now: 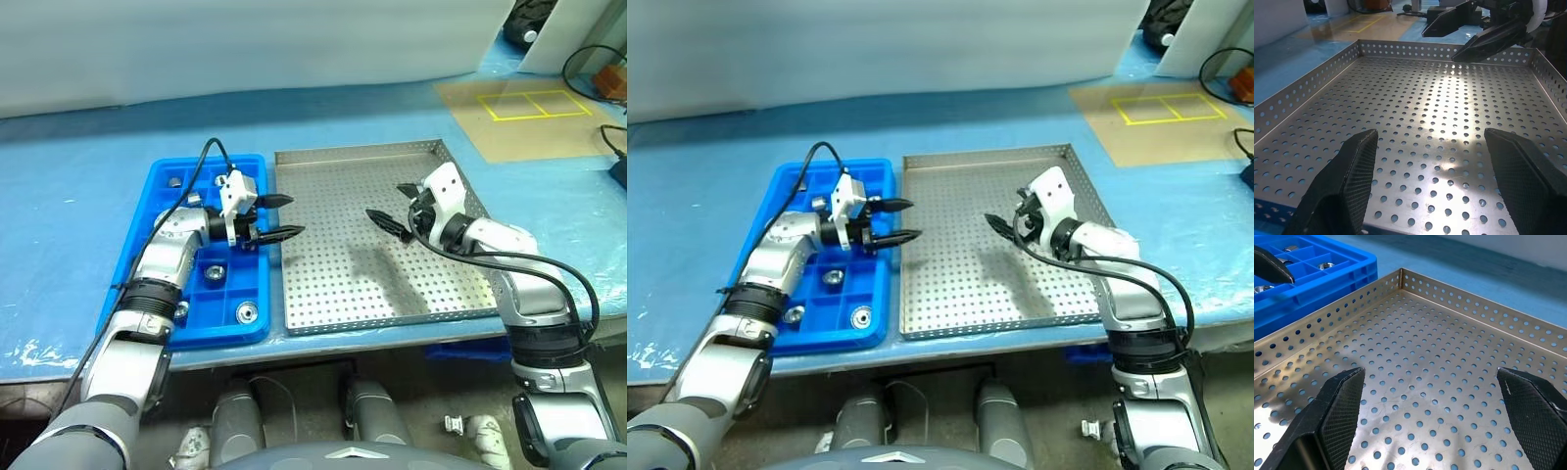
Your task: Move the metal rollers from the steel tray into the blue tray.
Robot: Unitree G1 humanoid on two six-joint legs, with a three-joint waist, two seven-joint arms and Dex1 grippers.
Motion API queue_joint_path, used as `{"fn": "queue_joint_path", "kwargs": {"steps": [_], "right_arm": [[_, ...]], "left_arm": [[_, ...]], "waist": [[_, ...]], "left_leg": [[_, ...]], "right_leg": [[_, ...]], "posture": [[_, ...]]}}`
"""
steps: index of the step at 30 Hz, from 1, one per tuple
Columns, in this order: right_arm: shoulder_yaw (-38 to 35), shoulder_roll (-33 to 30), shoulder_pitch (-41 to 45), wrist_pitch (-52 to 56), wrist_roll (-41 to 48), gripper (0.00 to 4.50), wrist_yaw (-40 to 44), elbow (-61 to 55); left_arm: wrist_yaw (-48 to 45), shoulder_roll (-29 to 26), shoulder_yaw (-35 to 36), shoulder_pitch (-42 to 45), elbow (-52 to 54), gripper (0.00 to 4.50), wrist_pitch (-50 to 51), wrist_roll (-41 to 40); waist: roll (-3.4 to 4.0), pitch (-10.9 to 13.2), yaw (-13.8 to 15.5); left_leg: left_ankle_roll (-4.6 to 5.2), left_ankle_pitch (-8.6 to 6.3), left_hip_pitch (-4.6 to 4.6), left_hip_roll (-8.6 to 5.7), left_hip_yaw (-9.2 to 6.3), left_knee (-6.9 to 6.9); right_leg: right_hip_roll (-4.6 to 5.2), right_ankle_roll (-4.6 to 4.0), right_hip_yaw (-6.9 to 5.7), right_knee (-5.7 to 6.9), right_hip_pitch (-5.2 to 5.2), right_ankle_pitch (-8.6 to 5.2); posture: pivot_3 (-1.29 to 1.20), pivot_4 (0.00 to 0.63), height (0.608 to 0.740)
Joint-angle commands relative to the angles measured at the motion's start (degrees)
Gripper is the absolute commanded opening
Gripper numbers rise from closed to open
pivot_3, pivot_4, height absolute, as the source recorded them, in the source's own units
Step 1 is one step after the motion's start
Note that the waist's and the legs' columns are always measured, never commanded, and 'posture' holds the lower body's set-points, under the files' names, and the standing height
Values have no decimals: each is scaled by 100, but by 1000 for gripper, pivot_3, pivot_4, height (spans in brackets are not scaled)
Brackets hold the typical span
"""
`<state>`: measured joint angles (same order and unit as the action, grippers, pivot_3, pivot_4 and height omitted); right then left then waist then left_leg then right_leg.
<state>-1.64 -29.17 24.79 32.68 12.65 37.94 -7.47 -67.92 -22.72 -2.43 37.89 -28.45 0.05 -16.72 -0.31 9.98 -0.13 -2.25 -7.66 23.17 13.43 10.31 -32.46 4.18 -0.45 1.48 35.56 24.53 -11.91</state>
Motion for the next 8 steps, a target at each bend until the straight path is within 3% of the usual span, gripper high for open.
{"fn": "queue_joint_path", "kwargs": {"steps": [1,8], "right_arm": [[9,18,91,-205,-14,4428,-62,-10],[-6,285,158,-332,-110,4428,-458,75]], "left_arm": [[360,-89,291,-69,312,3677,-5,-73],[907,-143,632,-410,793,3677,248,-238]], "waist": [[0,0,4],[0,0,7]], "left_leg": [[0,0,1,0,0,1],[-1,0,1,-1,0,5]], "right_leg": [[0,0,0,-1,0,0],[0,0,-1,-5,3,0]], "posture": [[-279,150,740],[-277,150,740]]}}
